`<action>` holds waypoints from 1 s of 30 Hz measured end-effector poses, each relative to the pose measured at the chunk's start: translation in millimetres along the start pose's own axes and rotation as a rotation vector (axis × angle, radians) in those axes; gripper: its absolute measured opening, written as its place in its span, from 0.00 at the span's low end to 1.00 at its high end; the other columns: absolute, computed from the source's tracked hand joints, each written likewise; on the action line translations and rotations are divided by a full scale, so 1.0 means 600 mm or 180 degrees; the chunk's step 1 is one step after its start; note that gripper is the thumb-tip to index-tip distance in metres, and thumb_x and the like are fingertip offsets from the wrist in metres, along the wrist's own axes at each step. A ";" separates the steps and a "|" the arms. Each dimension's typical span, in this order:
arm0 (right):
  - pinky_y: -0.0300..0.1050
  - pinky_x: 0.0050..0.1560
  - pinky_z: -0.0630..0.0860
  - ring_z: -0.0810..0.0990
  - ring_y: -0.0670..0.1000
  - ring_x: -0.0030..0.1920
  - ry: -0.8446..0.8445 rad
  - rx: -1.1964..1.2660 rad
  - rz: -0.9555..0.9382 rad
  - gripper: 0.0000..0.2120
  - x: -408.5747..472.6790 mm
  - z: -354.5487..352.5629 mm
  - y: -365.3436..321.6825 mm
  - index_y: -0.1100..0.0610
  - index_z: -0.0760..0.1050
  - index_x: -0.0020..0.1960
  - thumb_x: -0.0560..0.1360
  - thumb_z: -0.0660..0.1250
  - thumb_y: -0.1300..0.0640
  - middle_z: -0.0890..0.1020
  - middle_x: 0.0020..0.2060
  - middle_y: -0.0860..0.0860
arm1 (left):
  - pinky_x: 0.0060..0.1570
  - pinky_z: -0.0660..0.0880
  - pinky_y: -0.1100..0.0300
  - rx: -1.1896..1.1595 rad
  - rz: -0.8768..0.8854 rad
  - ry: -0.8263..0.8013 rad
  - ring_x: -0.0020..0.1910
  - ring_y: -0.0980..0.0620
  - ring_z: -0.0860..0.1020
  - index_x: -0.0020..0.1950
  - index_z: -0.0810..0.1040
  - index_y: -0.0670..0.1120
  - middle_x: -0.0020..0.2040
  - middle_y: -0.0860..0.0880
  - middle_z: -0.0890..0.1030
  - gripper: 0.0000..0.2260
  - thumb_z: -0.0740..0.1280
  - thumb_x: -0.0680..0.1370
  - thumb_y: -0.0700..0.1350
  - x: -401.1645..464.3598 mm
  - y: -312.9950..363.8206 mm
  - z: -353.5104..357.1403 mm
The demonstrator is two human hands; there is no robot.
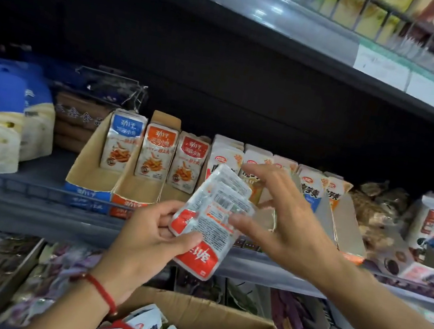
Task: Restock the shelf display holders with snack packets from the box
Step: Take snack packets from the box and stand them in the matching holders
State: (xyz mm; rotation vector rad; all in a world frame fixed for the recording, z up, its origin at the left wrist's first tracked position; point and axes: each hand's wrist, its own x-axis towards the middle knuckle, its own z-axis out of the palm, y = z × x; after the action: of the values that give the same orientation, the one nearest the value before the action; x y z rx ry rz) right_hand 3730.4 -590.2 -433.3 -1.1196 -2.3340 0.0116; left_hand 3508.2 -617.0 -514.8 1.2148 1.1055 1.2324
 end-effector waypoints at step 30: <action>0.42 0.49 0.84 0.84 0.40 0.50 -0.0911 0.1144 0.0716 0.08 0.033 0.047 -0.127 0.48 0.80 0.57 0.79 0.68 0.49 0.84 0.49 0.41 | 0.42 0.83 0.59 0.0395 0.0446 0.0420 0.43 0.56 0.86 0.48 0.86 0.48 0.43 0.55 0.87 0.16 0.74 0.67 0.57 -0.060 0.004 -0.052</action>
State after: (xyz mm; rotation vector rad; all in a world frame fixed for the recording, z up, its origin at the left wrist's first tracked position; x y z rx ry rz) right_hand 3652.1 -619.6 -429.9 -1.2478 -2.3040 0.6868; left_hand 3475.2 -651.3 -515.9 1.3388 1.2255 1.3836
